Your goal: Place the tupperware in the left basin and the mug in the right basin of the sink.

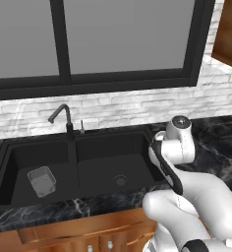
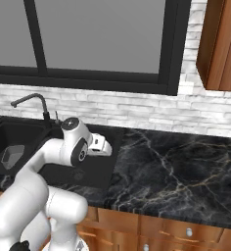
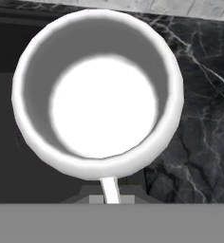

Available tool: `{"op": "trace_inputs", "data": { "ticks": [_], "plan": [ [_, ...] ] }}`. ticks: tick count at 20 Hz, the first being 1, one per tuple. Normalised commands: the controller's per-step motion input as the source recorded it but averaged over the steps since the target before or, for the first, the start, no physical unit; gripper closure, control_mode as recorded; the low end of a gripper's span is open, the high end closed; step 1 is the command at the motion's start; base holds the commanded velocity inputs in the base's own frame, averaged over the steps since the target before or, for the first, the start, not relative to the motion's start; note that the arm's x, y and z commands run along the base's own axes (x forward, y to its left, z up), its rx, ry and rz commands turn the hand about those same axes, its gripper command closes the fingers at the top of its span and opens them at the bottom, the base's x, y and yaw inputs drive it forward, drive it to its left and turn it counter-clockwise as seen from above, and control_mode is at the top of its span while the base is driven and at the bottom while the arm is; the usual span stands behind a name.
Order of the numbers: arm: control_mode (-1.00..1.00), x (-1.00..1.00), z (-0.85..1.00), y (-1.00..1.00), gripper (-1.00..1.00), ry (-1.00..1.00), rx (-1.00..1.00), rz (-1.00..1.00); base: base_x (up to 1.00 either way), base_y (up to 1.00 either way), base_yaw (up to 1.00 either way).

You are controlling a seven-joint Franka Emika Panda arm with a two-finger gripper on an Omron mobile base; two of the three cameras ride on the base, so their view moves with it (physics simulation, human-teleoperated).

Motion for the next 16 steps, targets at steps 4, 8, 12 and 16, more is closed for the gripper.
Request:
{"op": "trace_inputs", "data": {
  "ticks": [4, 8, 12, 16],
  "plan": [
    [-1.0, 0.01, 0.06, 0.29, 1.0, 0.0, 0.02, 0.01, 0.0, 0.0, 0.0],
    [-1.0, 0.0, 0.0, 0.29, 1.0, 0.0, 0.03, 0.03, 0.0, 0.0, 0.0],
    [-1.0, 0.0, 0.03, 0.24, 1.0, 0.0, 0.07, 0.05, 0.0, 0.0, 0.0],
    [-1.0, -0.02, 0.01, 0.23, 1.0, 0.0, 0.1, 0.08, 0.0, 0.0, 0.0]
  ]
}}
